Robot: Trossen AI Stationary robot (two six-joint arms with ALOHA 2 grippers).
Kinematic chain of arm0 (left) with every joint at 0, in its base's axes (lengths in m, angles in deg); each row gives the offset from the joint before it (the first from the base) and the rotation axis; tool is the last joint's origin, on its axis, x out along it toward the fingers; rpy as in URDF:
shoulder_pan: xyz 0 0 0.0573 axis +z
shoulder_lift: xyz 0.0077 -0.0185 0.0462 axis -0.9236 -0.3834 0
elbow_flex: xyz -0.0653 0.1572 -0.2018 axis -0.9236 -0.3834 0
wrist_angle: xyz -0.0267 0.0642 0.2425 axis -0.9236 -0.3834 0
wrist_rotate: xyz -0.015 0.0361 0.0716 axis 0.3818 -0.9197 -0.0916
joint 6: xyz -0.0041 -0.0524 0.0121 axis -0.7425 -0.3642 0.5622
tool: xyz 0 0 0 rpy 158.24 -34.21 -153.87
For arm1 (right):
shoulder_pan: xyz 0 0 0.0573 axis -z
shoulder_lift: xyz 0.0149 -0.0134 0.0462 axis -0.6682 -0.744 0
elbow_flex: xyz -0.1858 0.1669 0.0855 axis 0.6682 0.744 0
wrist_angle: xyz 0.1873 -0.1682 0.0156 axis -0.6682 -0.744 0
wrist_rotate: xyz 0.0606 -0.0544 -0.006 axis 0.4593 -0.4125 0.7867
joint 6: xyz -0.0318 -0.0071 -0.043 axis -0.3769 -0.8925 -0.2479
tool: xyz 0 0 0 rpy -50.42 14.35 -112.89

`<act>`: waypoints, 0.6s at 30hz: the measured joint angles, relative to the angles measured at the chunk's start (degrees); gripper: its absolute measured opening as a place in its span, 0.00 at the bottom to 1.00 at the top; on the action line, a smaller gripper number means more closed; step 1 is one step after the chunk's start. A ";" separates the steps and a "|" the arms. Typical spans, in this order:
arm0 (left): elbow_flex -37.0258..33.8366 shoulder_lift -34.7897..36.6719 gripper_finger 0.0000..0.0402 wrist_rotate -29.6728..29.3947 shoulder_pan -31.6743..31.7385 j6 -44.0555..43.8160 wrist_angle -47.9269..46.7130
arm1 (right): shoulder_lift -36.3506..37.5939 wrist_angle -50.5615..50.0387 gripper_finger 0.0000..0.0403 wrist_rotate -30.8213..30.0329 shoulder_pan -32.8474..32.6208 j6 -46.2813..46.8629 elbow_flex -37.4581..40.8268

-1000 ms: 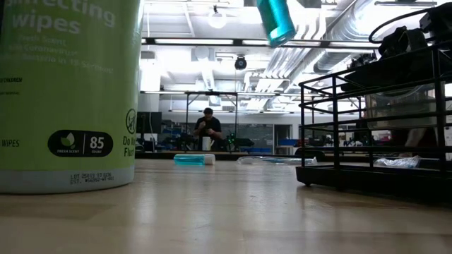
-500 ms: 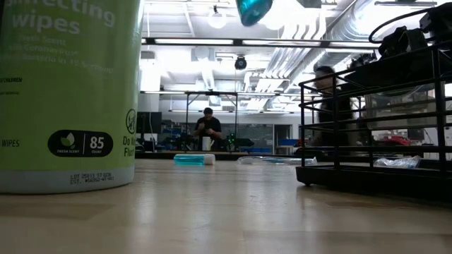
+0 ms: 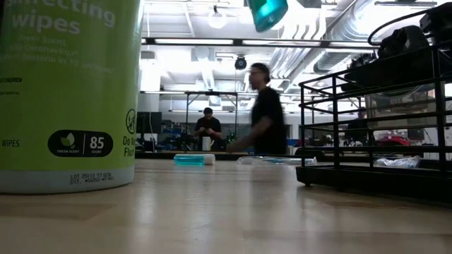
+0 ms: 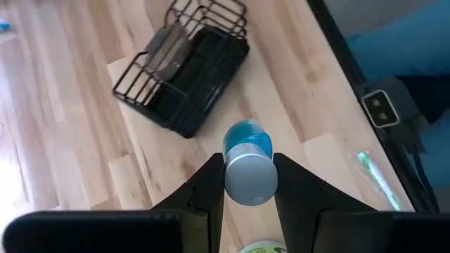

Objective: Pick & Place toothbrushing station
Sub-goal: Put the bottom blue mouthwash into the black mesh organizer

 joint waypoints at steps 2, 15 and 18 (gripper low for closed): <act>0.00 0.00 0.22 0.08 0.52 -0.07 0.01 | 0.00 0.03 0.37 -0.15 0.01 4.74 -0.01; 0.00 0.00 0.22 0.25 0.91 -0.18 -0.27 | 0.00 0.13 0.37 -0.20 0.02 16.03 -0.01; 0.00 -0.01 0.22 0.25 0.91 -0.18 -0.27 | 0.00 0.15 0.37 -0.23 0.02 15.99 -0.02</act>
